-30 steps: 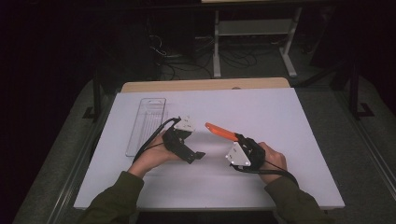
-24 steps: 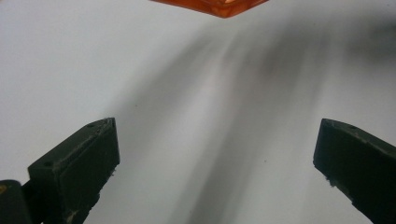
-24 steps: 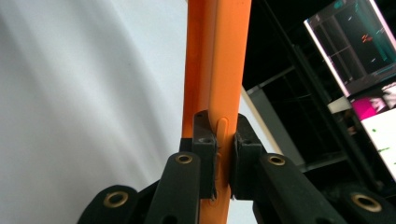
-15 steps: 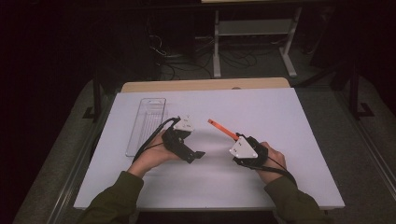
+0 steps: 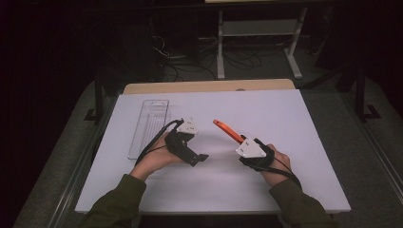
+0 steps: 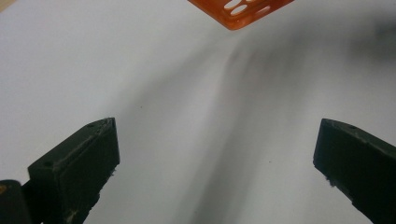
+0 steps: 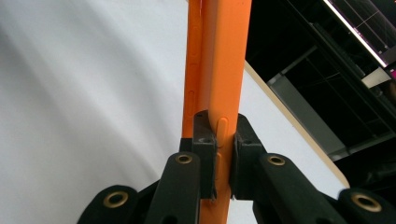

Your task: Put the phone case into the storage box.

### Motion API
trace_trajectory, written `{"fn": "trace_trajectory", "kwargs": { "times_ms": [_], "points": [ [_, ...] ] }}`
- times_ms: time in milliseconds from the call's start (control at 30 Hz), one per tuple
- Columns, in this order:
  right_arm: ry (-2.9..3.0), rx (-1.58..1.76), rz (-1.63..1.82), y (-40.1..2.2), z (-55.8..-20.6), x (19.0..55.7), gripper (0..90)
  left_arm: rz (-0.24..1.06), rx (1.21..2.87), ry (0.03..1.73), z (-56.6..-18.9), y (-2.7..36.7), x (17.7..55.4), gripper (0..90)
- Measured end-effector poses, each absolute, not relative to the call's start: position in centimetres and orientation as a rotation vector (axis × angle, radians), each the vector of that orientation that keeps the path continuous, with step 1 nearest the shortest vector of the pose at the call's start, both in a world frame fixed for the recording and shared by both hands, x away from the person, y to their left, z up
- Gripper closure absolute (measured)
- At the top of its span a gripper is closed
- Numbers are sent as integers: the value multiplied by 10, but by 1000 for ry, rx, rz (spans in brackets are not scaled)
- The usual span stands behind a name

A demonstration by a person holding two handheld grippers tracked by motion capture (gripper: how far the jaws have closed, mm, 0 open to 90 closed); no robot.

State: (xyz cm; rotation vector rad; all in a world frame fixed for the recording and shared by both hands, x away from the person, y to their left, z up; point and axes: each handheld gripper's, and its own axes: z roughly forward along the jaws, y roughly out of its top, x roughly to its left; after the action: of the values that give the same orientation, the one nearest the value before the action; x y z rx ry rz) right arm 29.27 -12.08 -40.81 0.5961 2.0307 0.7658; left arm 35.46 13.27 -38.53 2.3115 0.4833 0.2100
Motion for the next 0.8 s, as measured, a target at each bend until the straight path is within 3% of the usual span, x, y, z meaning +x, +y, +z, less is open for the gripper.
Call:
{"fn": "trace_trajectory", "kwargs": {
  "times_ms": [800],
  "points": [
    [2062,834,976,-130,-405,299,819,214,2307,496,-385,133,354,0]
  ]
}}
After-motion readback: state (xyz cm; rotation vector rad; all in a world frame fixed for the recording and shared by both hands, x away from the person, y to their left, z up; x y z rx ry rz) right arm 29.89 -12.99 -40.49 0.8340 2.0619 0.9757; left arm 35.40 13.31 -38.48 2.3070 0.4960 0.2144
